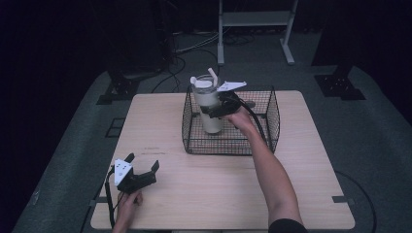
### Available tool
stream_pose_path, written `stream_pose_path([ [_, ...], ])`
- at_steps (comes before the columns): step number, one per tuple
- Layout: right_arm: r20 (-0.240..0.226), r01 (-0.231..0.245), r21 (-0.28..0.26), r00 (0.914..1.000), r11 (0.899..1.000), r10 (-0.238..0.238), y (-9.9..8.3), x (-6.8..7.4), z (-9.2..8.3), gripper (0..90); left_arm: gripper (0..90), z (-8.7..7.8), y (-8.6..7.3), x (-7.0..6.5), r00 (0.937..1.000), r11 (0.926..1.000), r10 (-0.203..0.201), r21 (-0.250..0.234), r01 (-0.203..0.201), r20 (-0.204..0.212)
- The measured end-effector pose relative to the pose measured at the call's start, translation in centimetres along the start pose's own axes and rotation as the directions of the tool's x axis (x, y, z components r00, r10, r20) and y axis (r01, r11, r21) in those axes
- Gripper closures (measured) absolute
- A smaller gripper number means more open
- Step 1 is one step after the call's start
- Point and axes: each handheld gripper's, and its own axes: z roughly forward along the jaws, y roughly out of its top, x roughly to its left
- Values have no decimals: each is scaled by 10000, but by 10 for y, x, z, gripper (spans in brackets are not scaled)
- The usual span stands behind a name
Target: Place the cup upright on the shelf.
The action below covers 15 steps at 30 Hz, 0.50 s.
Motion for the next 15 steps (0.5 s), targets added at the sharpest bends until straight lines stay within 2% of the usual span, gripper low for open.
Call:
stream_pose_path([
  [9, -100, 247, 486, 9997, 9985, -243, -4, 2, 14, 60, 0, 0, 0, 0, 10000, 10000, -7, -46, 7, 25],
  [10, -93, 281, 378, 9996, 9989, -278, -4, 3, 15, 60, 0, 0, 0, 0, 10000, 10000, -9, -49, 9, 32],
  [15, -129, 455, 487, 9989, 9978, -449, -4, 3, 14, 61, 0, 0, 0, 0, 10000, 10000, 10, -49, -10, 51],
])
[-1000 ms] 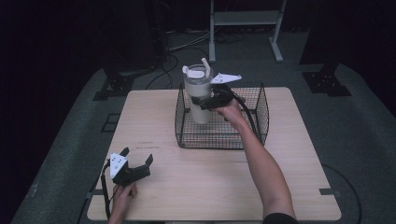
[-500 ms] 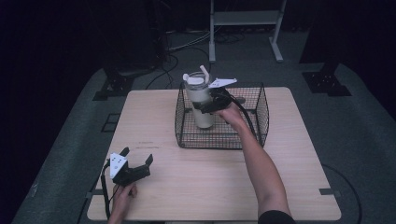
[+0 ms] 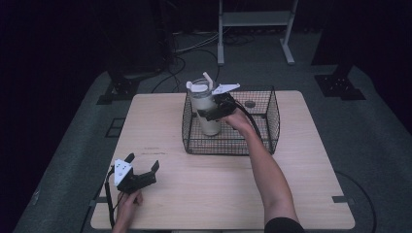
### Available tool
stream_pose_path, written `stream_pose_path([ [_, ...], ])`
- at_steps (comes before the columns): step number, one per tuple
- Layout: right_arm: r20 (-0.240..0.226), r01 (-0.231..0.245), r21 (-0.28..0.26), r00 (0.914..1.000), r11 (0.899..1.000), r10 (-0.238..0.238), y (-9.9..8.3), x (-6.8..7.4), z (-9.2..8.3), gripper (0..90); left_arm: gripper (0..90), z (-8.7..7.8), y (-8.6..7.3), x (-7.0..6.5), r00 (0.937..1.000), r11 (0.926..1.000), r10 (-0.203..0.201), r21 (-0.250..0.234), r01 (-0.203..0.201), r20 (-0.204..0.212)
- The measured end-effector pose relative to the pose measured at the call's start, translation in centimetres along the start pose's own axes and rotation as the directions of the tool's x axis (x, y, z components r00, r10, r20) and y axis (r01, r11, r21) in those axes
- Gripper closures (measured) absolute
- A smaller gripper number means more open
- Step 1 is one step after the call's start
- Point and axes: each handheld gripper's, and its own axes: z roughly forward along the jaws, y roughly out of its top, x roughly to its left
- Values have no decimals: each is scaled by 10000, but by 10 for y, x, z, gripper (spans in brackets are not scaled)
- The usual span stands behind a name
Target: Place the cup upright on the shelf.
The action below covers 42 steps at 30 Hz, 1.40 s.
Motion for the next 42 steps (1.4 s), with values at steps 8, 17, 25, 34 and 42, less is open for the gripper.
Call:
stream_pose_path([
  [8, 40, 128, -145, 9999, 9998, -128, -9, -5, -7, 60, 0, 0, 0, -1, 10000, 10000, 59, 12, -59, 33],
  [17, -68, 452, -22, 9990, 9990, -452, -11, -6, -10, 59, 0, 0, 0, -1, 9999, 10000, 93, 26, -93, 40],
  [25, -30, 517, 139, 9987, 9986, -517, -11, -5, -11, 56, 0, 0, 0, -1, 9999, 10000, 89, 23, -89, 57],
  [34, 36, 575, 128, 9983, 9983, -575, -13, -3, -14, 57, 0, 0, 0, -1, 9999, 9999, 128, 55, -128, 73],
  [42, 215, 497, 308, 9985, 9983, -504, -16, 0, -19, 65, 0, 0, 0, -2, 9999, 9999, 141, 40, -142, 78],
])
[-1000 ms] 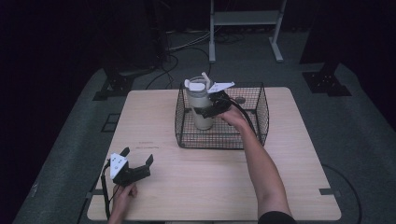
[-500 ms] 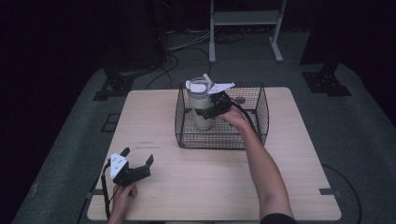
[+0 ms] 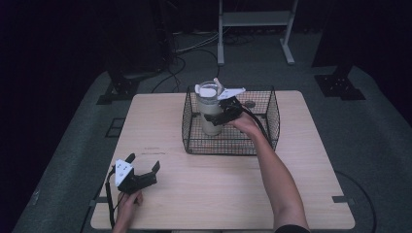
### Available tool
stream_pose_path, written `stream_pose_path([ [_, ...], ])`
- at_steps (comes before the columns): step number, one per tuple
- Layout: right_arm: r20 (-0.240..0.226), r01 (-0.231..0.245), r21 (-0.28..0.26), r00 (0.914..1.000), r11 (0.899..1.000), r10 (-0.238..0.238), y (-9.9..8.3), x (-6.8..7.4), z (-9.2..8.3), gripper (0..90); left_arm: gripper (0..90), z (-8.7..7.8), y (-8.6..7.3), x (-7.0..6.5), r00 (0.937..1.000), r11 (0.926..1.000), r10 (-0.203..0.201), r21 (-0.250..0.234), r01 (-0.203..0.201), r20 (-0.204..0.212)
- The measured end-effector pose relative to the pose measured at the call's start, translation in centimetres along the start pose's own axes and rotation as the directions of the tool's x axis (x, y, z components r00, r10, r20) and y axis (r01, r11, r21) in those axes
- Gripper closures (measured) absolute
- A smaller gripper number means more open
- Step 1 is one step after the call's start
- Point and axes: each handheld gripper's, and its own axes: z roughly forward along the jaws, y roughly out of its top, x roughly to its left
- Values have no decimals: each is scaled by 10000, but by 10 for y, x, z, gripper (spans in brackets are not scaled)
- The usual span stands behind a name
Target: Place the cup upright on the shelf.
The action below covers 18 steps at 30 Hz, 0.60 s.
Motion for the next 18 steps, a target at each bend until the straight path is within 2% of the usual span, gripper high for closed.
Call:
stream_pose_path([
  [1, 42, 120, -8, 9999, 9999, -120, 0, 0, 0, 65, 0, 0, 0, 0, 10000, 10000, 5, -3, -5, -3],
  [7, 173, 114, 33, 9998, 9999, -114, -1, 2, -2, 65, 0, 1, 0, 0, 10000, 10000, 7, -12, -7, 11],
  [14, 391, 300, 341, 9987, 9990, -313, 1, 6, -6, 65, 0, 0, 0, -1, 10000, 10000, 79, -23, -79, 14],
  [18, 486, 180, 428, 9986, 9989, -201, 2, 6, -8, 65, 0, 0, 0, -1, 9999, 9999, 151, -49, -151, 38],
])
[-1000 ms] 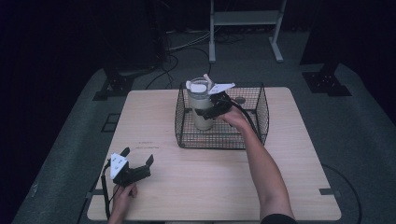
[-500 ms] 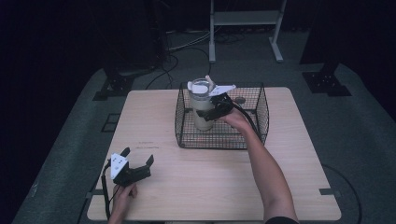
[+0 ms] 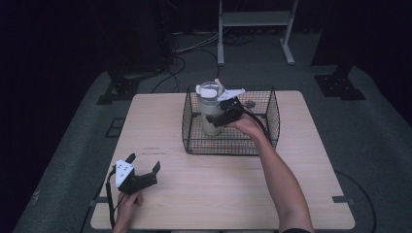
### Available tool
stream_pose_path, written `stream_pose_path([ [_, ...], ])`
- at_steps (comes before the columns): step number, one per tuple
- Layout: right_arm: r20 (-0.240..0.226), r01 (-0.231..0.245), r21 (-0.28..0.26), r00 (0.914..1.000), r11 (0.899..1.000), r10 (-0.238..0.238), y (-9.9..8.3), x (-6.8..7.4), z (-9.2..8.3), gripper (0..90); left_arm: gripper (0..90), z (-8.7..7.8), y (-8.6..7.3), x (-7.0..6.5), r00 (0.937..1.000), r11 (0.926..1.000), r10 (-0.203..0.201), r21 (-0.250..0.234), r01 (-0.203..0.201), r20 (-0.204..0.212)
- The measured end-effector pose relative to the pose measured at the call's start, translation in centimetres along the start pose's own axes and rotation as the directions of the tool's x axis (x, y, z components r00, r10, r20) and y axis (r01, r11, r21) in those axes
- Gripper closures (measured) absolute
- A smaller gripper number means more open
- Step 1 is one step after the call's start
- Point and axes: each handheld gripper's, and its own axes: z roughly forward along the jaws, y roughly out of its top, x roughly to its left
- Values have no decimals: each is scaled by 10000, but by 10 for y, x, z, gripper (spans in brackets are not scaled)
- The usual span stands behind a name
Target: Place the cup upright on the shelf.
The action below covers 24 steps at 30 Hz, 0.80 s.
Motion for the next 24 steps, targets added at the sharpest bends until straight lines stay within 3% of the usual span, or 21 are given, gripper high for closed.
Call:
stream_pose_path([
  [12, -14, -215, 141, 9998, 9997, 215, 1, -1, -14, 63, 0, 0, 0, -1, 10000, 10000, 39, -24, -38, 3],
  [24, 310, -523, 218, 9982, 9984, 516, -3, -6, -38, 64, 0, -1, 0, 0, 10000, 10000, 39, -9, -39, -30],
])
